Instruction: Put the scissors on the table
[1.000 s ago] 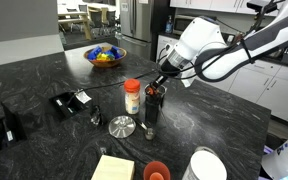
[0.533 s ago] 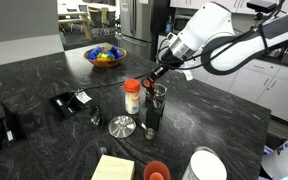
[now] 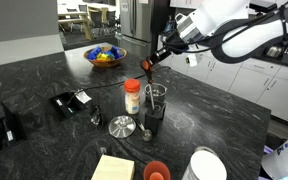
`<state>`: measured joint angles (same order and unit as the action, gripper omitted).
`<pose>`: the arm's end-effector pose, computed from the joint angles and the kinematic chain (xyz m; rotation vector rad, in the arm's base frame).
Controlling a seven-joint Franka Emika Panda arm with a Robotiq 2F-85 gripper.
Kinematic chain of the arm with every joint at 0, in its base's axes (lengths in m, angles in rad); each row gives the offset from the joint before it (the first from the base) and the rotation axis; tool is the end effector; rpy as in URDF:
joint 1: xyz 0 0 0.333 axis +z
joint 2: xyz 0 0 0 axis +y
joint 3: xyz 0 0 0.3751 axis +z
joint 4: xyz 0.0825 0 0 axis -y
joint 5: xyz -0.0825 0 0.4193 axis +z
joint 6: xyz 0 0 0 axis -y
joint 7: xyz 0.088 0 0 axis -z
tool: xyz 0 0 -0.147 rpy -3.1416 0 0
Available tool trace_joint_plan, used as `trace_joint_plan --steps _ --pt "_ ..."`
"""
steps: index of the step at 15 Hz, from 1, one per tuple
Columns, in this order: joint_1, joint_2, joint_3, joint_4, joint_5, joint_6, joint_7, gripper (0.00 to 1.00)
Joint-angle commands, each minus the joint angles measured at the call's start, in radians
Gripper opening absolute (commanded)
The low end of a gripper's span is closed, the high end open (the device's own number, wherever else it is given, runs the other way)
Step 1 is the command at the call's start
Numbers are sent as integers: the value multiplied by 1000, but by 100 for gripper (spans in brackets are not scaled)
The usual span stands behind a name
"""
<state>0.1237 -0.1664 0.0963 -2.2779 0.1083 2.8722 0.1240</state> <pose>0.5727 0.1254 0.5251 -2.7635 -0.0112 -1.0744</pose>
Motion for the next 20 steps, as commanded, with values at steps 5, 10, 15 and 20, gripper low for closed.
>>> trace_joint_plan --steps 5,10,15,20 --pt "-102 -133 1 -61 -123 42 47 2" --pt "-213 -263 10 -169 -194 -81 130 2" --pt "-194 -328 -55 -342 -61 -197 150 2" --pt "-194 -320 -65 -460 24 -227 193 2"
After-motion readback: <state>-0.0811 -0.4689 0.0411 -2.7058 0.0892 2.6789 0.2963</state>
